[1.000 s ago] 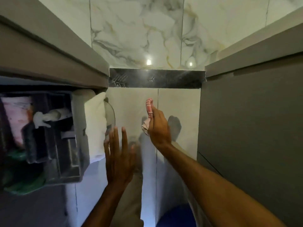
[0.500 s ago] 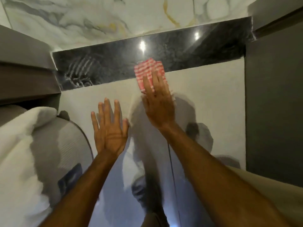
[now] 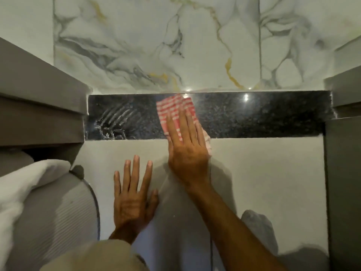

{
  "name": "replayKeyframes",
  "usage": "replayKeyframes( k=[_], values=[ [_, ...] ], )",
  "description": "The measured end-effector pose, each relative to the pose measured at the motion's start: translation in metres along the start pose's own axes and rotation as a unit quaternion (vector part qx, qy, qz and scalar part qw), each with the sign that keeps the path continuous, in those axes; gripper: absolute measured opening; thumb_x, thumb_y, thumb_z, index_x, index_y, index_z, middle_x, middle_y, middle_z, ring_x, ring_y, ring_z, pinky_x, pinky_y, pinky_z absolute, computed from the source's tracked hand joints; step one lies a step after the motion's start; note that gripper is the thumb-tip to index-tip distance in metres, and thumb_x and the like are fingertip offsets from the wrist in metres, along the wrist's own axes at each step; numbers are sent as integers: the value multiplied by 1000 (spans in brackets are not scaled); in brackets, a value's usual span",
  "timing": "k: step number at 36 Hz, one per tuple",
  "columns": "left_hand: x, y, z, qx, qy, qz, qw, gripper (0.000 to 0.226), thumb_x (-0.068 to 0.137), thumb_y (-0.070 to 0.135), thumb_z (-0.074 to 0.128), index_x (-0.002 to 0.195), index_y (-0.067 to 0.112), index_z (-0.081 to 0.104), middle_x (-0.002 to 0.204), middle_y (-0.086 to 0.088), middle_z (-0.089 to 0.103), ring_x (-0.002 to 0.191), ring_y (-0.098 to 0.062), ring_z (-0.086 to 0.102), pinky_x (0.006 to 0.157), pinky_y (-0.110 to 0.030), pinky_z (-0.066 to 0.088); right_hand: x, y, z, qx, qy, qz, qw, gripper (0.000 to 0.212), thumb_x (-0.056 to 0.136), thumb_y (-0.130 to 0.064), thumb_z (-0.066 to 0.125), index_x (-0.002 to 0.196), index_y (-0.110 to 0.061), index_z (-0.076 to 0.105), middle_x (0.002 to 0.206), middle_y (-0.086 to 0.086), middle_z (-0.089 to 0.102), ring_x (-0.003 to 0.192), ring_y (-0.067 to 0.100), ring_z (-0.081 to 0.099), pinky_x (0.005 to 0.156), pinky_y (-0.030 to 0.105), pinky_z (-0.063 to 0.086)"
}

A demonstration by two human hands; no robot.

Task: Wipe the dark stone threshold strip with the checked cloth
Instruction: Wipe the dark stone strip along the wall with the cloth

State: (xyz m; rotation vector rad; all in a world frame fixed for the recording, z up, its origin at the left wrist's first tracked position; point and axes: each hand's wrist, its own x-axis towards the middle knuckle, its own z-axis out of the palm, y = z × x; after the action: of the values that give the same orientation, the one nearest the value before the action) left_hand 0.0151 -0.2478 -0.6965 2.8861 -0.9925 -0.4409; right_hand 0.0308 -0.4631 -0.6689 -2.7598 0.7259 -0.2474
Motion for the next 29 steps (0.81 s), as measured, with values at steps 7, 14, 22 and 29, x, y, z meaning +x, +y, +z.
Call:
replayKeyframes(
  k=[7,14,22,29],
  values=[
    [3,4,-7,-9,1,1,1000,77,104,51,35,174,23,17,182,-21,11,168,-42,10,133,-65,9,-46,46,-34,-93,20,124,988,54,111,-14,62,164,-2,55,171,28,51,160,45,52,130,58,49],
    [4,5,0,-25,42,-12,999,77,104,46,40,174,23,19,182,-18,12,170,-33,2,136,-58,-2,46,5,0,-33,-49,67,996,67,122,-37,29,181,-21,3,191,14,3,179,30,4,147,45,5],
    [3,6,-13,-54,73,-94,991,69,108,42,37,171,15,31,179,-21,22,167,-40,23,132,-69,23,-54,7,-30,-26,-115,-78,990,65,107,-25,68,169,-17,49,180,14,41,170,33,36,139,49,30],
    [3,6,-12,-56,104,-122,985,66,109,42,39,168,13,36,177,-20,27,166,-39,25,131,-69,26,36,-31,-9,-10,-126,-56,990,66,116,-43,40,177,-19,28,187,12,22,174,32,23,142,50,20]
  ],
)
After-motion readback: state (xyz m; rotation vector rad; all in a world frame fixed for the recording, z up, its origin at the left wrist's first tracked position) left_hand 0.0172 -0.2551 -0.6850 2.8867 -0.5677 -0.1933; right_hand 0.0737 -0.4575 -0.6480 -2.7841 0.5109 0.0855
